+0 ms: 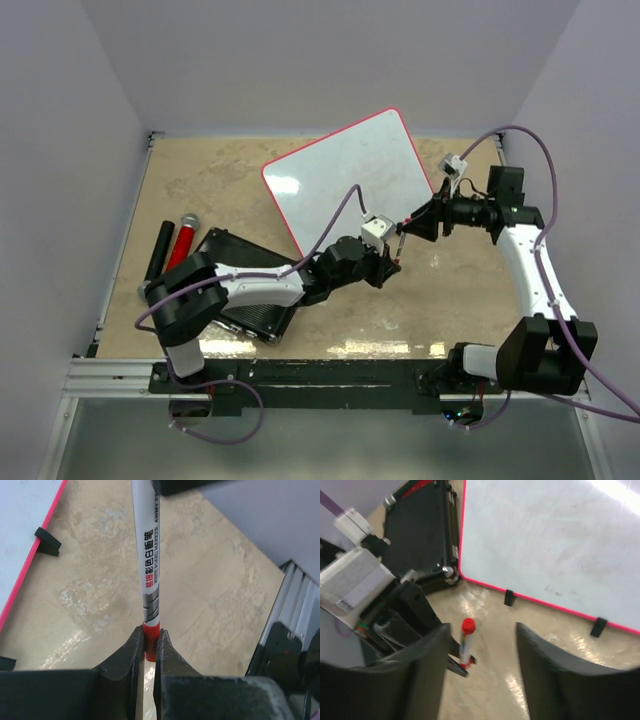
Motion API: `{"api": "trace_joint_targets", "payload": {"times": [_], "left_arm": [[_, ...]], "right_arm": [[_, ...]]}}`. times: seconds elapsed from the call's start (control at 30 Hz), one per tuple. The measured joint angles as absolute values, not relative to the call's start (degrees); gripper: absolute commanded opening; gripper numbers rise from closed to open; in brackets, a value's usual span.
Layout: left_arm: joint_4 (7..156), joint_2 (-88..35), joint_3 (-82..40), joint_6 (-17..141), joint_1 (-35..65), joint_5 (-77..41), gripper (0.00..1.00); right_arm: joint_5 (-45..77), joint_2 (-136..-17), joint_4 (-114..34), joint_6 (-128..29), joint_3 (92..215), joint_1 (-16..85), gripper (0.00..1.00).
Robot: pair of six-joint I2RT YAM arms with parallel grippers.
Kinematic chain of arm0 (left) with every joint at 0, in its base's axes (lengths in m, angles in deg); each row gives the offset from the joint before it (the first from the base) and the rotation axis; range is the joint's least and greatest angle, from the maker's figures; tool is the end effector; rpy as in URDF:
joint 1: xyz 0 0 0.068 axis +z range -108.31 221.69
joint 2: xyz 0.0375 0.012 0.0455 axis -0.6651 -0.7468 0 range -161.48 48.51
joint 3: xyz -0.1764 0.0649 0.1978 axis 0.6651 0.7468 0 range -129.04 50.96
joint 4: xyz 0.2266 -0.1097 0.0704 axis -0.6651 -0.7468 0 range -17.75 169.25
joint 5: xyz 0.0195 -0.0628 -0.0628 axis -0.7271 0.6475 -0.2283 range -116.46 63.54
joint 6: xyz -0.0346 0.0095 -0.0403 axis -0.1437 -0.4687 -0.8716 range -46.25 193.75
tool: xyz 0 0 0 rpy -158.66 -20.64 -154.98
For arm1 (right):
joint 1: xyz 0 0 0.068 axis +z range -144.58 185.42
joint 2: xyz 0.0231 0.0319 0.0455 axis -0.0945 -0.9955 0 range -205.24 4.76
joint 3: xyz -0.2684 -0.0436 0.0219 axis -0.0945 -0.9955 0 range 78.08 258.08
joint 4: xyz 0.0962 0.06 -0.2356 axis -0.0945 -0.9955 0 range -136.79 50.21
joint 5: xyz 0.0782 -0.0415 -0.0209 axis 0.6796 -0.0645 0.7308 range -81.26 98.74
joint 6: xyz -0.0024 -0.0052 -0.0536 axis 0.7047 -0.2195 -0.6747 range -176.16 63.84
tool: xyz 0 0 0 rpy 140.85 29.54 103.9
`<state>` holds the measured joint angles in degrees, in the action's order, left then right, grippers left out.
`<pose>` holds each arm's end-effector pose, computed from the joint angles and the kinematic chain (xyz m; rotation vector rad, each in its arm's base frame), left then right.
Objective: Write a sentence on the whiteboard
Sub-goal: Pass from the right arm to the left
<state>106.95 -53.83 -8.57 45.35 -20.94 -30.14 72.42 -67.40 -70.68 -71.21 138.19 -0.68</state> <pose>0.1871 -0.3567 0.2204 0.5326 1.8944 -1.0305 0.2590 0.0045 0.3112 -0.6779 1.9033 1.0348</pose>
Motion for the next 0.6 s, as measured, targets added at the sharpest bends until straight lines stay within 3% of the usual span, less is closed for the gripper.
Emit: {"api": "trace_joint_targets", "payload": {"times": [0.13, 0.27, 0.47, 0.6], "left_arm": [[100.8, -48.7, -6.3, 53.6, -20.6, -25.9, 0.00], [92.3, -44.0, -5.4, 61.8, -19.9, -21.2, 0.00], [82.5, -40.4, -5.4, 70.8, -18.7, -17.1, 0.00], [80.2, -38.2, -5.4, 74.5, -18.0, -15.7, 0.00]], "right_arm": [[72.2, -71.5, -87.7, -94.5, 146.0, -0.7, 0.76], [72.8, -75.4, -101.2, -111.1, 149.2, -0.2, 0.77], [70.2, -76.2, -108.5, -121.1, 148.3, 6.5, 0.76], [69.5, -75.9, -110.0, -122.8, 147.9, 12.2, 0.70]]}}
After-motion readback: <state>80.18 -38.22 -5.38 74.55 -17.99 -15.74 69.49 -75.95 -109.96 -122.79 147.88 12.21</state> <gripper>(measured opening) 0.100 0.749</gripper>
